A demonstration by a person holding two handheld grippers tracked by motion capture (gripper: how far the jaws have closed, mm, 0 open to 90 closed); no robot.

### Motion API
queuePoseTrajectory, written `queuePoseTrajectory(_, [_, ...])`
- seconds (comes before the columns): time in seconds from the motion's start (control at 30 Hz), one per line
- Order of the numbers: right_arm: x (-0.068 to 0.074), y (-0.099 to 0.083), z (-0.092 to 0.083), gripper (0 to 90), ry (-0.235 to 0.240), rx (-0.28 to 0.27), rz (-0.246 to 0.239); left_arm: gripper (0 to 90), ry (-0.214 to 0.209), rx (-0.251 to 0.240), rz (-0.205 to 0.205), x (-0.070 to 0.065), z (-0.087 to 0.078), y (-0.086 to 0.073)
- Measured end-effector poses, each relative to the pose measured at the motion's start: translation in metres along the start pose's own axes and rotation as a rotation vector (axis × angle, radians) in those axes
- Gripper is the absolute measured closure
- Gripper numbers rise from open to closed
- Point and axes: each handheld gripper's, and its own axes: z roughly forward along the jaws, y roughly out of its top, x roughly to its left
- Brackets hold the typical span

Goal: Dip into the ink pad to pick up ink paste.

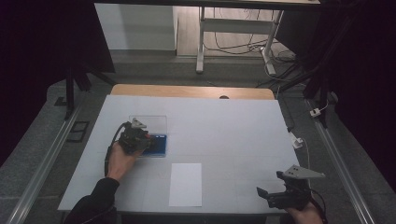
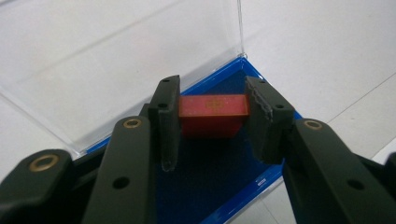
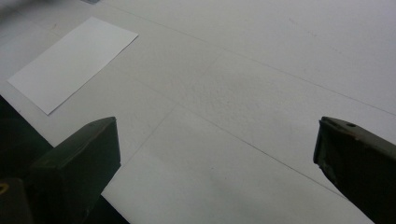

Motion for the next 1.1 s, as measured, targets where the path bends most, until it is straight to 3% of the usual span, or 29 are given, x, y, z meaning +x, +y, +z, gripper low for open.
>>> queuePoseTrajectory(0.3, [0.000, 0.000, 0.000, 0.6, 0.003, 0.000, 0.000, 58.3, -0.020, -0.007, -0.038, 0.002, -0.010, 0.001])
queuePoseTrajectory(0.83, [0.000, 0.000, -0.001, 0.6, 0.006, -0.007, -0.002, 58.2, -0.062, -0.035, -0.002, -0.003, -0.032, 0.000])
queuePoseTrajectory(1.1, [0.000, 0.000, -0.001, 0.6, 0.008, -0.008, 0.000, 58.3, -0.089, -0.060, -0.010, -0.005, -0.044, -0.002])
